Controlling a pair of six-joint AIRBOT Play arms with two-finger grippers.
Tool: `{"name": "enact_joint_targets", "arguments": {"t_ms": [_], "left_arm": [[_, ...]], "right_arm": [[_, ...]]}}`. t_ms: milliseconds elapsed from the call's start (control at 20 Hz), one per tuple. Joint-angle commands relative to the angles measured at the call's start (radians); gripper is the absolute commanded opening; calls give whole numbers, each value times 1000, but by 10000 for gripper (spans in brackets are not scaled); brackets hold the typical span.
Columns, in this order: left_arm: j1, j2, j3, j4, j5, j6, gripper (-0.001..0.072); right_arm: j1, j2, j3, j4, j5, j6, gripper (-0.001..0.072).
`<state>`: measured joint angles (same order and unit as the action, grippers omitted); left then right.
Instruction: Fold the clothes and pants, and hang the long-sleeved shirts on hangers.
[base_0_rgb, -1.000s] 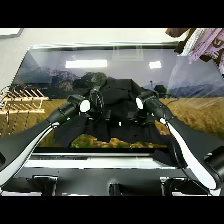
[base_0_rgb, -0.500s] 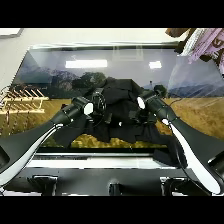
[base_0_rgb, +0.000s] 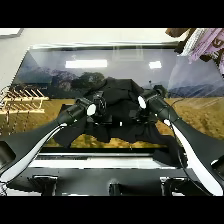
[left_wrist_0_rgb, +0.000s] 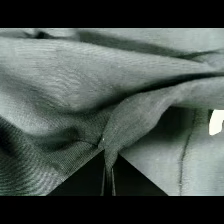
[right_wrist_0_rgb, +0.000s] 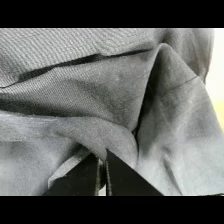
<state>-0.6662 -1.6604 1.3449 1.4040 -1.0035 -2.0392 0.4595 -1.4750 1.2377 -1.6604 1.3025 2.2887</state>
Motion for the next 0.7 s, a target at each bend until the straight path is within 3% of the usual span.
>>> {"name": "enact_joint_targets", "arguments": {"t_ms": [0,150,400,550,650], "left_arm": [[16,-4,77,30,-69,-4,18],[45,-4,293,152,-186,-4,17],[72,0,743,250,-415,1,18],[66,89,813,249,-386,-1,18],[65,189,779,249,-358,-4,18]], "right_arm": [[-2,35,3,-36,-4,-22,36],[-2,73,126,-174,44,-57,35],[-2,77,584,-206,159,-175,36],[-2,79,858,-211,201,-251,36],[-2,124,913,-206,201,-266,36]]}}
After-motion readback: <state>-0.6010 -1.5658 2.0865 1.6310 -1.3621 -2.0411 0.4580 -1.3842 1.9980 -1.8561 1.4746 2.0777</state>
